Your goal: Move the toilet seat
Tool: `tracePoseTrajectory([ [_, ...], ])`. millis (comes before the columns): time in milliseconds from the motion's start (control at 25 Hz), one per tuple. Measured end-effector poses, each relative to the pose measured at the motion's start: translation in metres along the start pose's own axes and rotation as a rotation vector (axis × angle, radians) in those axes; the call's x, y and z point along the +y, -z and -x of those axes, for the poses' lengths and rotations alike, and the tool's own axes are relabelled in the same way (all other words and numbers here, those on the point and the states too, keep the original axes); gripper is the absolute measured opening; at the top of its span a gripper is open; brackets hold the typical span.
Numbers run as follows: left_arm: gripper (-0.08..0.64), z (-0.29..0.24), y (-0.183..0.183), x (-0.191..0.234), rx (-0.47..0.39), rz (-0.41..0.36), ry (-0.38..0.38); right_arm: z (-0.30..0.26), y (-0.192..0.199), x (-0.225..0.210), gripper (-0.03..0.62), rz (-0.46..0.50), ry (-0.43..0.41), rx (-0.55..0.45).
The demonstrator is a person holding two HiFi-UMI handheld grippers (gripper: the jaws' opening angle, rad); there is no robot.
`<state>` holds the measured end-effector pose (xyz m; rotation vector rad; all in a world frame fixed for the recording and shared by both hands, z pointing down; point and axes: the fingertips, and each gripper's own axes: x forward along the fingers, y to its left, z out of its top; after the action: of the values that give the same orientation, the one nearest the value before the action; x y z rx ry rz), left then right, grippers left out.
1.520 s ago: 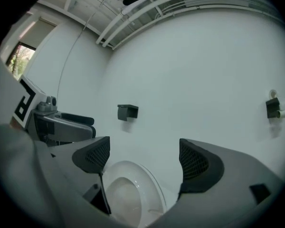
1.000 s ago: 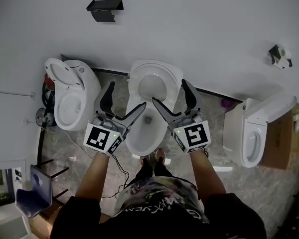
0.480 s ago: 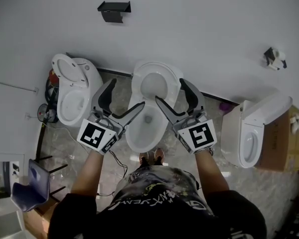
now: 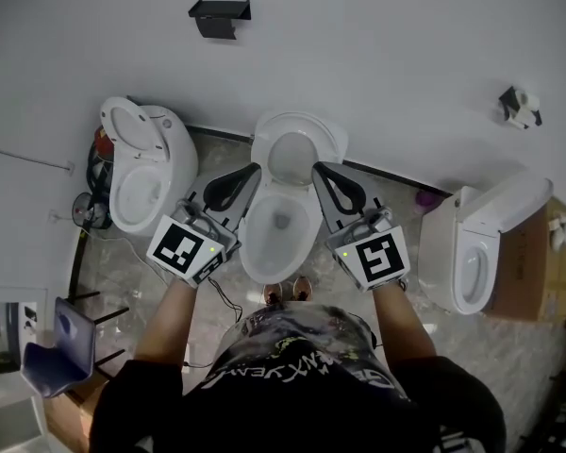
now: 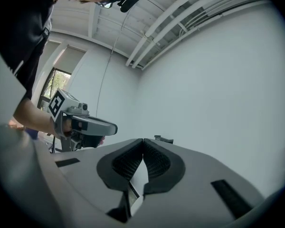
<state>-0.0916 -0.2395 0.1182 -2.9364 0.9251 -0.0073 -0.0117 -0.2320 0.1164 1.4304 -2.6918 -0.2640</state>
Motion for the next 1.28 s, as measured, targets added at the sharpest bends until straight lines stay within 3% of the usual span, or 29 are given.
tracePoseTrajectory([
  [1280,0.020,-0.019,0.003,0.012,-0.001,-0.017,0.039,-0.020,0.009,-0.006,0.000,-0.003,-0.028,0.010],
])
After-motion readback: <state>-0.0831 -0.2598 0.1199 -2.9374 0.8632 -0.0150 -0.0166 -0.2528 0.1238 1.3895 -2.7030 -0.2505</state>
